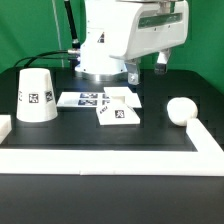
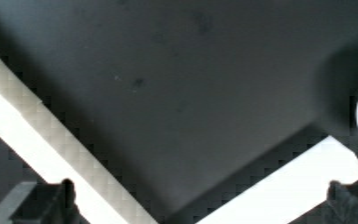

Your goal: Assemble lamp

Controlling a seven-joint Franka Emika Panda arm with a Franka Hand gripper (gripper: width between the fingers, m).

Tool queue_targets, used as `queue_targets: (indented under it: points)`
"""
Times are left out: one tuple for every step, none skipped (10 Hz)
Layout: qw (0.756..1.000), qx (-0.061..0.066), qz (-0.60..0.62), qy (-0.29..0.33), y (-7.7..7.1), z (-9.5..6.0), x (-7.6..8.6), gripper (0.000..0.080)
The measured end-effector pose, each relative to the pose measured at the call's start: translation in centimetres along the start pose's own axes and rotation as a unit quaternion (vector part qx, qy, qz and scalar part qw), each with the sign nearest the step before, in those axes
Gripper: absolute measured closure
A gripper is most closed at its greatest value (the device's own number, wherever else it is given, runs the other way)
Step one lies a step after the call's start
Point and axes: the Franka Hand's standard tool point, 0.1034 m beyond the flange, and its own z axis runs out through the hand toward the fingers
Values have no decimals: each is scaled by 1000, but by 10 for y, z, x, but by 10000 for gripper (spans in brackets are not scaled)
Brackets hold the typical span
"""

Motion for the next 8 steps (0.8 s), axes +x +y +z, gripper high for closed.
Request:
queue_targets:
  points:
    - [1000, 1, 0, -1, 0, 1, 0, 100]
    - [1000, 1, 0, -1, 0, 1, 0, 100]
    - [1000, 1, 0, -1, 0, 1, 0, 100]
    - [1000, 1, 0, -1, 0, 2, 0, 100]
    - [1000, 1, 0, -1, -1, 2, 0, 100]
    - [1000, 2, 0, -1, -1, 2, 0, 100]
    - [1000, 2, 0, -1, -1, 2, -1, 100]
    - [1000, 2, 1, -1, -1, 3, -1, 100]
